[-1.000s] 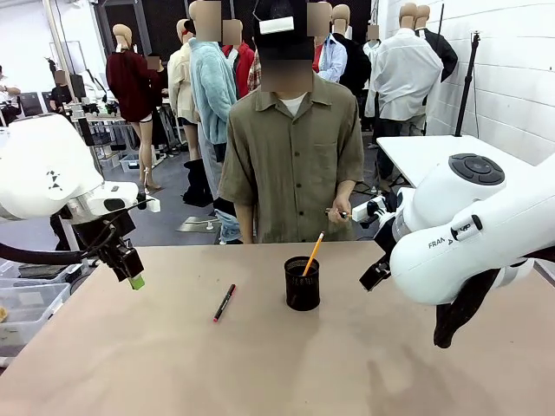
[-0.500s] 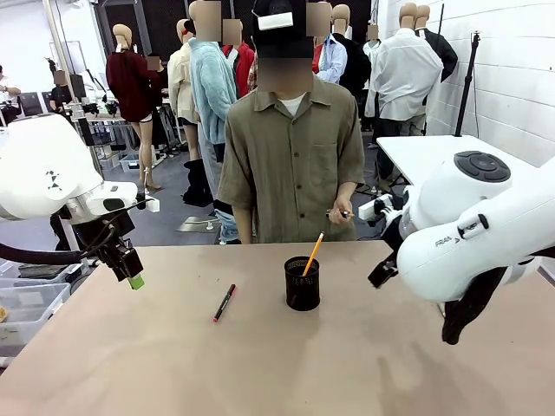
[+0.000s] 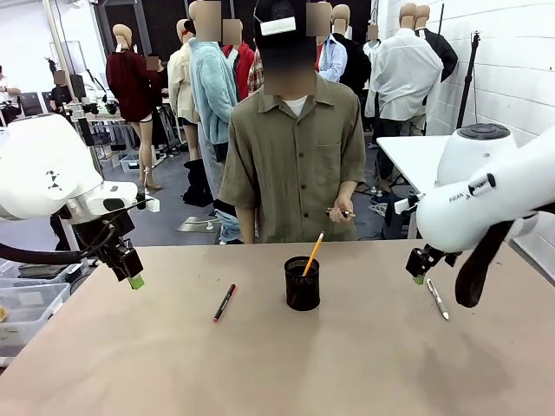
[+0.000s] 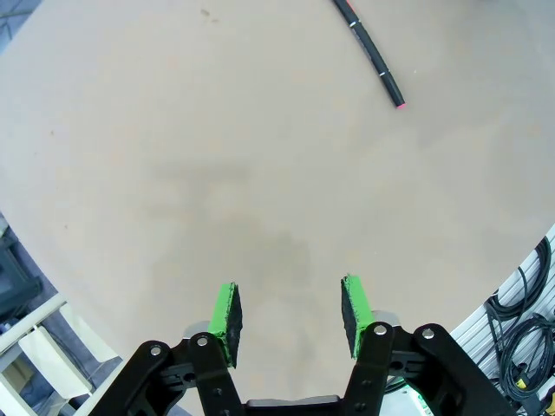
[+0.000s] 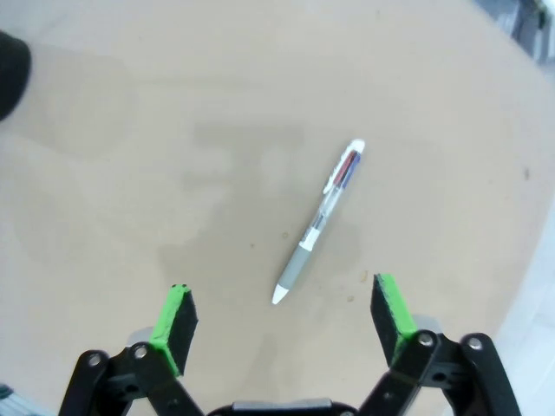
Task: Place the pens into the pen holder.
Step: Pick up a writing instrument from the table and place it into the Pen holder.
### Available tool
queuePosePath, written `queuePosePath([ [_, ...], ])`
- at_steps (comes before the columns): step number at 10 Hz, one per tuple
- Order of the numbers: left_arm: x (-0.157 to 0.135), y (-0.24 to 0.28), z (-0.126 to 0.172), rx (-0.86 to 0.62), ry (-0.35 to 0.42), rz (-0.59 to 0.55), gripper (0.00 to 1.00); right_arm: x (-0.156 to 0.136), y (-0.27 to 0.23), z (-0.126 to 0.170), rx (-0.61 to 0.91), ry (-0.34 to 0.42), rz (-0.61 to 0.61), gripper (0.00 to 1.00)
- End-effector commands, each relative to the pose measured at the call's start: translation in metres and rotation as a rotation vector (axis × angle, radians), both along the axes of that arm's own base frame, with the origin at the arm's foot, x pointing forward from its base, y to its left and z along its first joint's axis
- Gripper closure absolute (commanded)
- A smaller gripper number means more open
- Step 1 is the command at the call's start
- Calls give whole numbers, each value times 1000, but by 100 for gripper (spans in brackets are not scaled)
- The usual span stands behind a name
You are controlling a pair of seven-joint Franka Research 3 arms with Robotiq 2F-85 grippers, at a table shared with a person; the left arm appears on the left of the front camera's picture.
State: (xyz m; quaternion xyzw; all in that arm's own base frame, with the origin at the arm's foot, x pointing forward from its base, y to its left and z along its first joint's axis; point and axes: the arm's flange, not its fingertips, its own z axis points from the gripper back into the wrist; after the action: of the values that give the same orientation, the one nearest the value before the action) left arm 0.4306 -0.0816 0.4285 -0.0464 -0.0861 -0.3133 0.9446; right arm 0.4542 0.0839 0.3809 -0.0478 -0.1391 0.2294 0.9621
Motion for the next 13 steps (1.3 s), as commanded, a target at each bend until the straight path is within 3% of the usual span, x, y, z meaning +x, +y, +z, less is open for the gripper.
queuePosePath([
  [1, 1, 1, 2, 13, -7, -3, 38, 29, 5, -6, -20, 102, -38, 0],
  [5, 1, 1, 2, 13, -7, -3, 38, 63, -16, -38, -4, 186, -105, 0],
  [10, 1, 1, 2, 13, -7, -3, 38, 81, -27, -72, 36, 241, -130, 0],
  [11, 1, 1, 2, 13, -7, -3, 38, 82, -27, -74, 29, 244, -130, 4],
  [13, 1, 1, 2, 13, -7, -3, 38, 84, -26, -75, 11, 258, -118, 41],
])
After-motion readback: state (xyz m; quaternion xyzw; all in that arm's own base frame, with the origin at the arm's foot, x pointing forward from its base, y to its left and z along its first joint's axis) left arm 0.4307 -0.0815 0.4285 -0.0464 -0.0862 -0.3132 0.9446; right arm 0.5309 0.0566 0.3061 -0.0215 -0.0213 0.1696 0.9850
